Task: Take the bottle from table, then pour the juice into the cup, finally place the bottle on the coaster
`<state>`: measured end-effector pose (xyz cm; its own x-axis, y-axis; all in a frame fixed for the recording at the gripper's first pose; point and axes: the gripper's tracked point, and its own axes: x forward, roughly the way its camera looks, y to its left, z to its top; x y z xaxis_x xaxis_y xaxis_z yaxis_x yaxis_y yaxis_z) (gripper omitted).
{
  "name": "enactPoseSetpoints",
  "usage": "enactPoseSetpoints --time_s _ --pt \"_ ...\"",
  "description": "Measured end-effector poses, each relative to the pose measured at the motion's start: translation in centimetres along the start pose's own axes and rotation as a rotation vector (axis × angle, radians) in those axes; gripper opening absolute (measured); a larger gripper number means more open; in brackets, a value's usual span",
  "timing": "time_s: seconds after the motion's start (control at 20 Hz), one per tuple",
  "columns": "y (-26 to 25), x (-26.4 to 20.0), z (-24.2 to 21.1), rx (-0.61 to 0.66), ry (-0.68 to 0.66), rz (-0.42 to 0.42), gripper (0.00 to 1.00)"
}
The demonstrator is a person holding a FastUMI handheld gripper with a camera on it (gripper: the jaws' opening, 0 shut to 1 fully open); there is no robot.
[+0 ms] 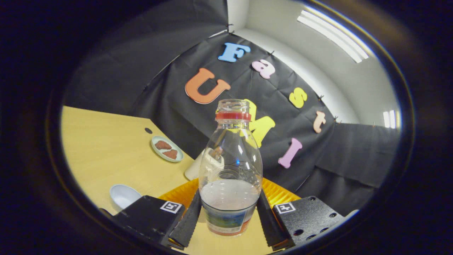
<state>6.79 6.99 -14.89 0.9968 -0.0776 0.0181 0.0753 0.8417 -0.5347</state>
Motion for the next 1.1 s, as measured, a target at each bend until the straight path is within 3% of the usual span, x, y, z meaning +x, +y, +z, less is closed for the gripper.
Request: enactPoseSetpoints --time_s 0.25,0.6,0.7,0.85,1.1 --pt "-0.8 3.8 -2.1 0.211 0.019 0.013 0.81" --pt "-0.3 9.2 -5.8 0.380 0.059 0.083 0.81" --pt "-0.8 10.9 -6.5 0.428 0.043 0.067 0.81" --pt "-0.9 12.8 -8.4 0.477 0.045 0.032 0.81" --pt "1.5 15.8 -11.0 0.458 0.043 0.058 0.81"
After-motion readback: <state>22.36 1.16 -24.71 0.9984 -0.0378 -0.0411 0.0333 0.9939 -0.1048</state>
